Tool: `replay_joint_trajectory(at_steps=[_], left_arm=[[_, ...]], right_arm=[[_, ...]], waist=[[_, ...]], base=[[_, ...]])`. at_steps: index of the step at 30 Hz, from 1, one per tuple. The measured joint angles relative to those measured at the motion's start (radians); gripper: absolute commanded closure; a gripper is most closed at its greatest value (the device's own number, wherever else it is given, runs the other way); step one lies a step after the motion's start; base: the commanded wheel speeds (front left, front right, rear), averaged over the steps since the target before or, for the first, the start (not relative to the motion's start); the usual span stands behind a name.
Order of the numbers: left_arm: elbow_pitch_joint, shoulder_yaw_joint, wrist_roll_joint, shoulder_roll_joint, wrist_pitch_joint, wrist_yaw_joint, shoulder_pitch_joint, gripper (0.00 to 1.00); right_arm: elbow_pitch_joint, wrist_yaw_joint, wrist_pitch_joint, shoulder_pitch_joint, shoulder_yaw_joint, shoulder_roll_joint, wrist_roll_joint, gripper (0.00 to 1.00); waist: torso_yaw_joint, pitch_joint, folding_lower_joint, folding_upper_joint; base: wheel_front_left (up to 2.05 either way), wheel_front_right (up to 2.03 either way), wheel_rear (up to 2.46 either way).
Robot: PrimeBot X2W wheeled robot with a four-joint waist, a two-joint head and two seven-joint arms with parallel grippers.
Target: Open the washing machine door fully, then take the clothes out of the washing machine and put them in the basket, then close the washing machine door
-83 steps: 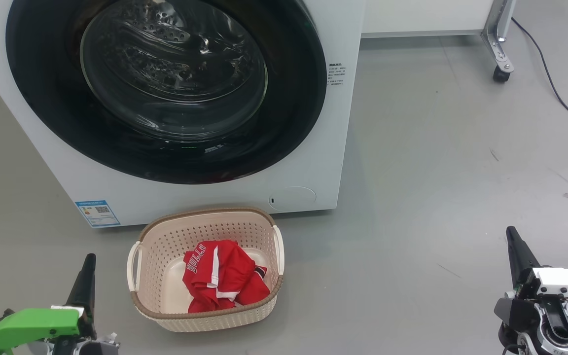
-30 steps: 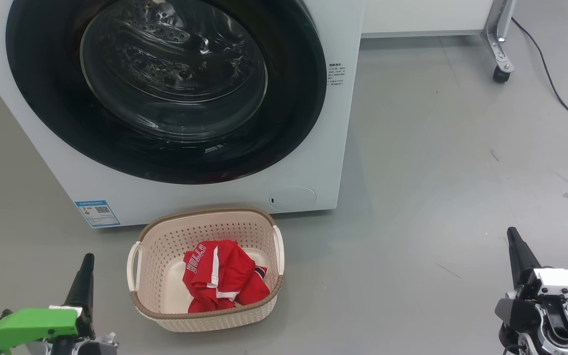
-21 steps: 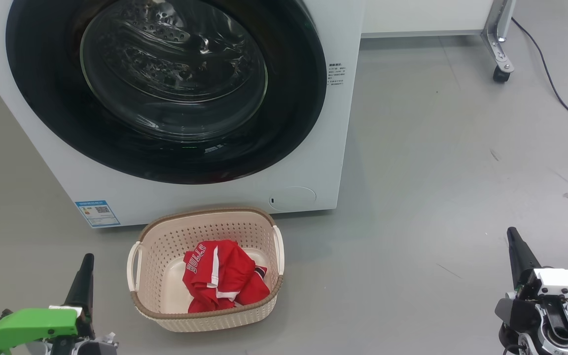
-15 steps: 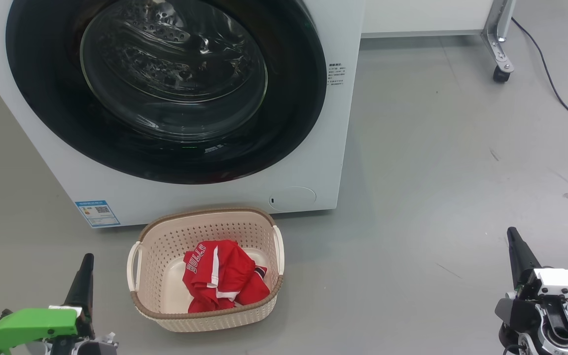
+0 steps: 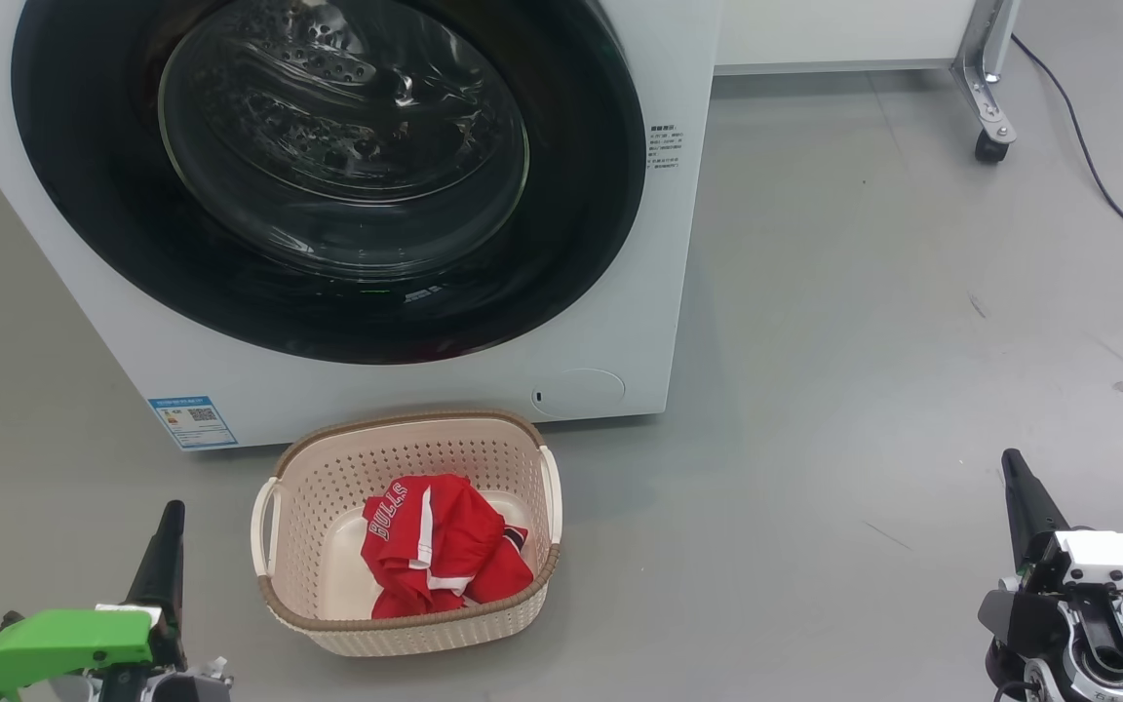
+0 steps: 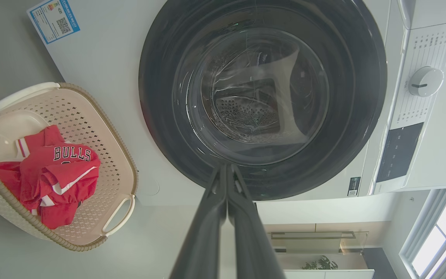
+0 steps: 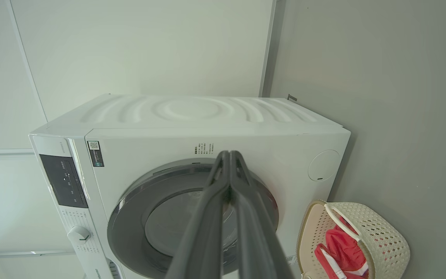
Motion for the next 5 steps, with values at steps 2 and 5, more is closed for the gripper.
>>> replay_joint_trajectory(at_steps=[2,5], left_arm=[[0.000,0.000,0.000,0.000,0.000,0.000,0.000,1.00],[0.000,0.001,0.000,0.000,0.000,0.000,0.000,1.00]], right_arm=[[0.000,0.000,0.000,0.000,0.000,0.000,0.000,1.00],[0.000,0.000,0.000,0.000,-0.001,0.000,0.000,1.00]], waist=[[0.000,0.000,0.0000,0.0000],[0.000,0.000,0.0000,0.0000]], base=[[0.00,0.00,0.00],[0.00,0.00,0.00]])
